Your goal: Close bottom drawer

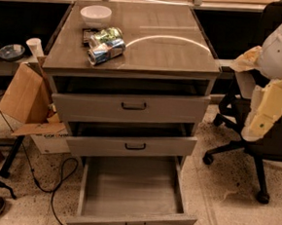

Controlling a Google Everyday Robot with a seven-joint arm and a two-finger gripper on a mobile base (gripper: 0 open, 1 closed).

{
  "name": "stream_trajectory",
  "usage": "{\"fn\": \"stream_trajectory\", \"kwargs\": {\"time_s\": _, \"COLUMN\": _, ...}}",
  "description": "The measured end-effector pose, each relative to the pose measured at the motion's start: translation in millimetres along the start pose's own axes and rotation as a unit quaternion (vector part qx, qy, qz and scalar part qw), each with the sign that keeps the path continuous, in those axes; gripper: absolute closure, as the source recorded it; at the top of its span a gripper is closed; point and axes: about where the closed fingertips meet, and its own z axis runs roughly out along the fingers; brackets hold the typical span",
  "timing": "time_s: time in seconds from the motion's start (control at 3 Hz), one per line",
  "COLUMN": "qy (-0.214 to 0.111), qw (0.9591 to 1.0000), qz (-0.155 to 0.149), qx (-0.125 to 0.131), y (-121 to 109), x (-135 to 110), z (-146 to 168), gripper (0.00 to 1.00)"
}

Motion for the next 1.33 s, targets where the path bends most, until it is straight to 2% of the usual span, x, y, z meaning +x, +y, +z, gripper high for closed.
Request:
{"fn": "stream_trajectory", "kwargs": {"time_s": 0.33, "qy": -0.046, "qw": 0.9974, "qz": 0.030, "qx": -0.046, "y": -6.9, "x": 11.3, "z": 16.8, "gripper": 0.00}}
{"fn": "stream_trajectory", "kwargs": {"time_s": 0.67, "qy": -0.091, "qw": 0.9910, "qz": 0.076, "qx": -0.062, "y": -20.8, "x": 26.3, "z": 28.8, "gripper": 0.00}}
{"fn": "stream_trajectory", "kwargs": {"time_s": 1.0, "qy": -0.091, "qw": 0.9911, "qz": 0.076, "qx": -0.061, "y": -21.2, "x": 26.1, "z": 28.7, "gripper": 0.00}}
{"fn": "stream_trajectory", "kwargs": {"time_s": 1.33, "qy": -0.091, "qw": 0.9925, "qz": 0.078, "qx": -0.026, "y": -20.3, "x": 25.7, "z": 19.2, "gripper": 0.00}}
